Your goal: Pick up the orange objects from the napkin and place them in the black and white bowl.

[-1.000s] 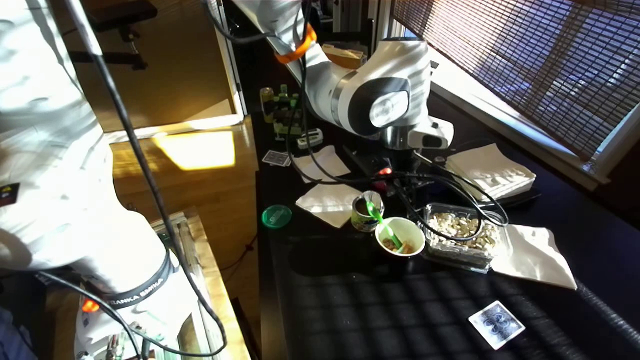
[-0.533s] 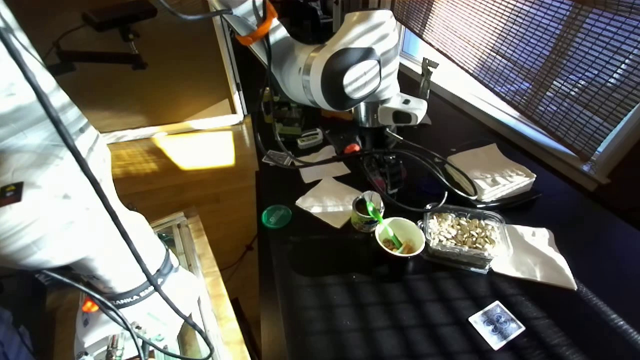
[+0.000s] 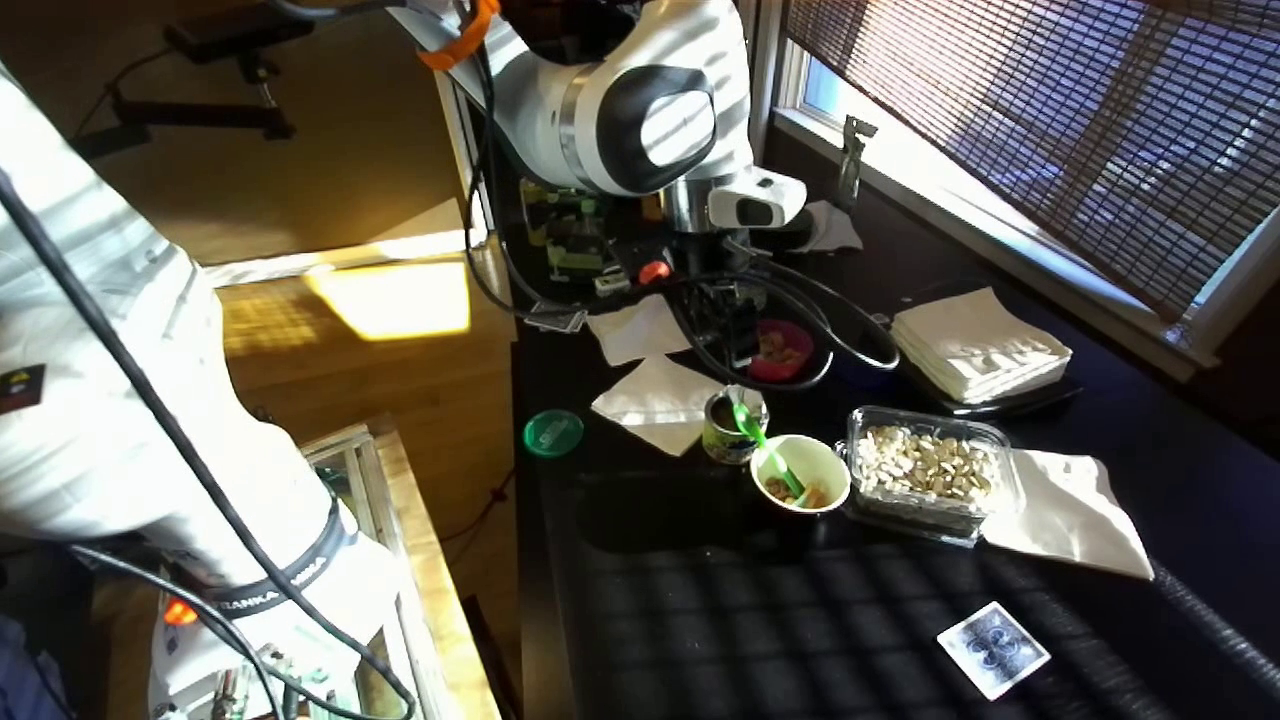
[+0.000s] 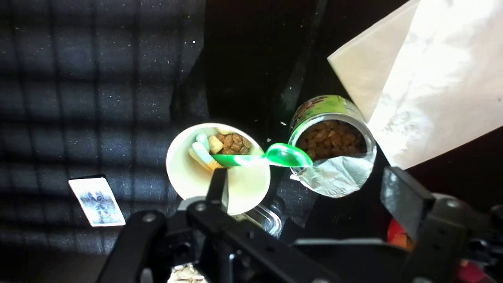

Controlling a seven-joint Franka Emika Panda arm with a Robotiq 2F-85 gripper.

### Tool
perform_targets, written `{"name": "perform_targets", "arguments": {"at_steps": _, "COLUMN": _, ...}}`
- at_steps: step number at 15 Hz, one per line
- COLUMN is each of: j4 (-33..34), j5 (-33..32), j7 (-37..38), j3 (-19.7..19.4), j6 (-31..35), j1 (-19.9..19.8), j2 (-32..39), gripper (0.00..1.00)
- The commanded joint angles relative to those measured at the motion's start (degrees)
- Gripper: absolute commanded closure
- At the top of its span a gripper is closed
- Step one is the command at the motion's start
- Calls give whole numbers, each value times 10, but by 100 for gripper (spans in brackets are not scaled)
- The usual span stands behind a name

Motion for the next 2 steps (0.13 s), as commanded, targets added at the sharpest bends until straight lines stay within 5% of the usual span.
{"name": "perform_targets", "arguments": {"at_steps": 1, "j4": 1, "j5": 2, "j7": -2, "j3": 12, "j6": -1, "j1": -13, "j2": 0, "gripper": 0}}
{"name": "perform_targets", "arguments": {"at_steps": 2, "j4": 1, "j5": 2, "j7": -2, "j3": 12, "j6": -1, "j1": -14, "j2": 1, "gripper": 0}}
